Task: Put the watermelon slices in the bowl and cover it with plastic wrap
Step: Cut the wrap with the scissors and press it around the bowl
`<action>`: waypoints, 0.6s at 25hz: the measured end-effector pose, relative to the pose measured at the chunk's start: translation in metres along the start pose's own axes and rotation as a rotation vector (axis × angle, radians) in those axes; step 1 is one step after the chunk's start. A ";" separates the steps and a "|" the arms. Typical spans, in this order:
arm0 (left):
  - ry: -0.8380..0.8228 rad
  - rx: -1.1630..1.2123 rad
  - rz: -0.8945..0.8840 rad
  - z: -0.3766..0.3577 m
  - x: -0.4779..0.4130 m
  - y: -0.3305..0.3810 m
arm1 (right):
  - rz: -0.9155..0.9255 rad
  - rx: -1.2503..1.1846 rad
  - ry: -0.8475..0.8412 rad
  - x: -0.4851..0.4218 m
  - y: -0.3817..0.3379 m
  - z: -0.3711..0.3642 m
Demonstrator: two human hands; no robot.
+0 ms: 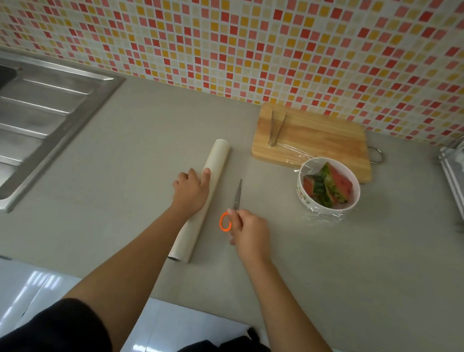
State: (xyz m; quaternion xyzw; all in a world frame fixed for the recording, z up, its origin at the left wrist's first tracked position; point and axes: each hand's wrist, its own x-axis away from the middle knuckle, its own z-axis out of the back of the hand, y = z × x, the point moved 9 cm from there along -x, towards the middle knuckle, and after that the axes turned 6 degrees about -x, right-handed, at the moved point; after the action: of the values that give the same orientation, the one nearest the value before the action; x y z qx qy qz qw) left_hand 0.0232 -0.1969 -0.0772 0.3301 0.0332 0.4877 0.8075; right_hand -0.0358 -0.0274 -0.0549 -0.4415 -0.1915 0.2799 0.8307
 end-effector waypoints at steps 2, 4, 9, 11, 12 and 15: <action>0.140 -0.032 -0.041 0.019 0.009 0.010 | -0.070 -0.085 0.025 0.007 0.004 0.010; 0.261 -0.001 -0.168 0.035 0.024 0.035 | -0.073 -0.082 0.081 0.011 0.006 0.029; 0.192 0.129 -0.354 0.016 0.058 0.084 | -0.059 -0.146 0.324 0.003 0.012 0.108; 0.130 0.223 -0.368 -0.004 0.068 0.097 | -0.018 -0.211 0.448 -0.006 0.019 0.153; 0.094 0.256 -0.361 -0.016 0.070 0.103 | 0.006 -0.224 0.512 -0.011 0.024 0.177; -0.070 0.395 -0.203 -0.063 0.066 0.116 | -0.059 -0.177 0.592 -0.040 0.060 0.233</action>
State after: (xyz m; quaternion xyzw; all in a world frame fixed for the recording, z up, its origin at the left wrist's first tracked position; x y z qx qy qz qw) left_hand -0.0546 -0.0762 -0.0431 0.4936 0.1333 0.3762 0.7727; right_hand -0.2164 0.1201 0.0165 -0.5688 0.0225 0.0969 0.8164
